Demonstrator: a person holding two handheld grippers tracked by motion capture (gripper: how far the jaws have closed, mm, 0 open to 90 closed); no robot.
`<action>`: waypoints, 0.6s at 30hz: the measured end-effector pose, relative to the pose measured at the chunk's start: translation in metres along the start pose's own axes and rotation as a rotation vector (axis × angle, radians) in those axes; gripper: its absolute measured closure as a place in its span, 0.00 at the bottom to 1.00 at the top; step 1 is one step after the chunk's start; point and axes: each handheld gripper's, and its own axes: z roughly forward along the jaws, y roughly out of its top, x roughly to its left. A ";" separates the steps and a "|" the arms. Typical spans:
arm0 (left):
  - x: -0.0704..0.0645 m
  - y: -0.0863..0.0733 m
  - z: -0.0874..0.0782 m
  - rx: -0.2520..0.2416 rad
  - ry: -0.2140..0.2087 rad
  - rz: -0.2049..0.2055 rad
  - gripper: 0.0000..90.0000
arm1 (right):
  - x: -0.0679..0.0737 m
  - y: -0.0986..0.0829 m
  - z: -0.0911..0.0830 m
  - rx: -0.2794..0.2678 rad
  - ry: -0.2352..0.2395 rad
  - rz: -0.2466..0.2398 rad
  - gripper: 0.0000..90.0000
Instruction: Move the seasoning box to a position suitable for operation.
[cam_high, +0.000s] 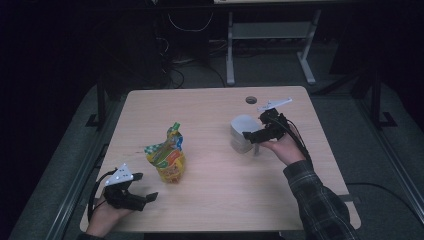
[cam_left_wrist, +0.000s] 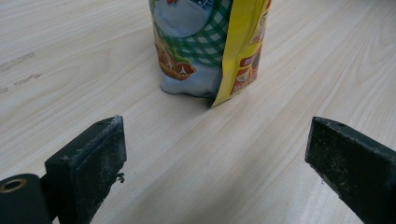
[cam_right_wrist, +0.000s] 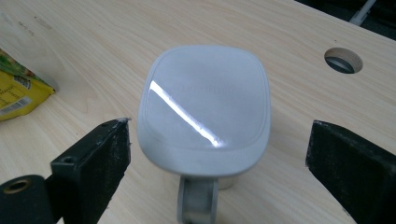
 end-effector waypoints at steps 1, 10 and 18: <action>0.000 0.000 0.000 0.000 0.000 0.000 0.05 | 0.000 0.003 0.002 0.006 0.000 -0.002 0.07; 0.000 0.000 -0.001 -0.005 -0.001 -0.005 0.05 | 0.005 0.019 0.019 0.032 -0.001 -0.014 0.07; 0.001 0.000 -0.001 -0.003 -0.002 -0.003 0.05 | 0.009 0.027 0.035 0.063 -0.008 -0.033 0.07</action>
